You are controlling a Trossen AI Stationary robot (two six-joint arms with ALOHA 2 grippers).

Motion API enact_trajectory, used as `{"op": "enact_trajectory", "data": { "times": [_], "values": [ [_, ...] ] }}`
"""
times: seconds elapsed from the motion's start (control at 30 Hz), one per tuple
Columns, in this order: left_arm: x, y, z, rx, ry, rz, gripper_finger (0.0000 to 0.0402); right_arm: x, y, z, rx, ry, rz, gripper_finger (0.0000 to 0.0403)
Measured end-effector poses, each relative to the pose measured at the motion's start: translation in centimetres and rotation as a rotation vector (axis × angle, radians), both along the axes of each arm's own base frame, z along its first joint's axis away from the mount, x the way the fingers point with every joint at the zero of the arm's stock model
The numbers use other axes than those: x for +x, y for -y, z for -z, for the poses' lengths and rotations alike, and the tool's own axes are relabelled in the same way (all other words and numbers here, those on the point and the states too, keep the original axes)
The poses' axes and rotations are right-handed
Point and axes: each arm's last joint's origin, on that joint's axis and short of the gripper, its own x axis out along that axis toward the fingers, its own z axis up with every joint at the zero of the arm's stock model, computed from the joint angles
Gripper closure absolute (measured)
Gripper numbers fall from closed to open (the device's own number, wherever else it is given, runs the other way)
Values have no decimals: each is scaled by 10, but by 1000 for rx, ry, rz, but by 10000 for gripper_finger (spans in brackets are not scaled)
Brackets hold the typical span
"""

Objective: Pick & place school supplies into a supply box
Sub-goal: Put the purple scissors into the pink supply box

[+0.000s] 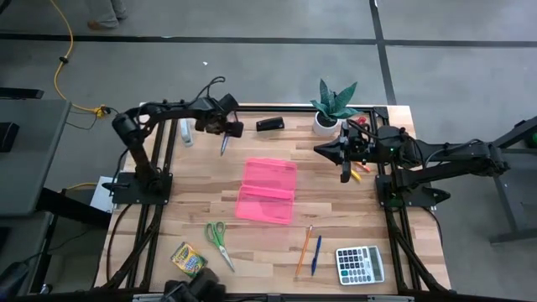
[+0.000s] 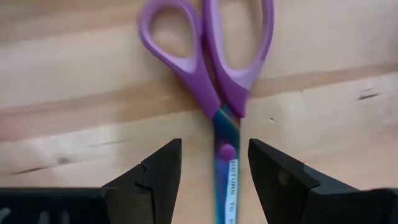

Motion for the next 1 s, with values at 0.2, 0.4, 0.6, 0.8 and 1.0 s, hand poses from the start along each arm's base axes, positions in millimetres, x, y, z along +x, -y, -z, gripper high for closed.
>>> {"op": "enact_trajectory", "data": {
  "times": [0.2, 0.4, 0.6, 0.8, 1.0],
  "values": [
    [6, -1, 11, 16, -27, -13, 229, 0, 0, 0, 0, -3, 0, 402],
    [8, -2, 20, 3, -45, -16, 229, 0, 0, 0, 0, -3, 0, 402],
    [9, -2, 22, 3, -44, -10, 234, 0, 0, 0, 0, -3, 0, 402],
    [10, -3, 22, 1, -34, -7, 303, 0, 0, 0, 0, -2, 0, 402],
    [9, -2, 18, -6, -8, 3, 373, 0, 0, 0, 0, -2, 0, 402]
  ]
}}
